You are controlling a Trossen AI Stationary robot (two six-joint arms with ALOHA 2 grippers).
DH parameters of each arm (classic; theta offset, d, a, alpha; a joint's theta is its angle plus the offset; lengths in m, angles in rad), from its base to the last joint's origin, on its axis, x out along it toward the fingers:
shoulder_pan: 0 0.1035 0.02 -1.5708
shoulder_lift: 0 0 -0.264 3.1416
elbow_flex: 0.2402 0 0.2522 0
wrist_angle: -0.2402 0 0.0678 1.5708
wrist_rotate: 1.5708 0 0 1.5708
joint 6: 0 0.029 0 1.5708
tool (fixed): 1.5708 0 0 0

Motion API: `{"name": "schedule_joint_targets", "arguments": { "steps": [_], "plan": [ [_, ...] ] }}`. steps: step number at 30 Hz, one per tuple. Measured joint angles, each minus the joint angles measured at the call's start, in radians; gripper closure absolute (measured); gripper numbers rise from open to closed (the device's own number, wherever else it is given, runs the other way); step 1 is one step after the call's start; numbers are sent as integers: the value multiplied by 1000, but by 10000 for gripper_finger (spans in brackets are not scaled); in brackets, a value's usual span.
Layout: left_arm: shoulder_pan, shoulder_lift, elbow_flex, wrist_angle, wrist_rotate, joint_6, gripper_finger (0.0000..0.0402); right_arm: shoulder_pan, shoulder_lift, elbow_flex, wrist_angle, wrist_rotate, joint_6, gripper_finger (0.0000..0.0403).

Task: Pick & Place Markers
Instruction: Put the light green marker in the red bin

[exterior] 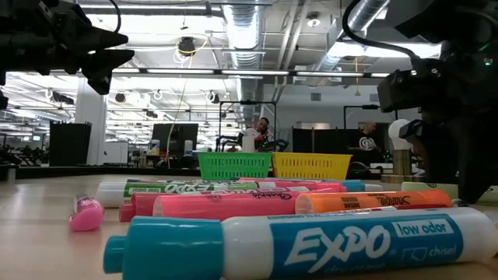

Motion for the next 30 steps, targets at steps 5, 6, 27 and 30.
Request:
{"name": "schedule_joint_targets", "arguments": {
  "steps": [5,6,27,30],
  "plan": [
    [0,0,0,0,0,0,260,0,1,0,-2,4,0,230],
    [0,0,0,1,0,0,260,-1,1,-1,-2,5,1,243],
    [0,8,0,11,0,0,260,-18,-94,1,-51,-33,78,355],
    [0,11,0,14,0,0,260,-26,-162,0,-54,-34,78,355]
  ]
}}
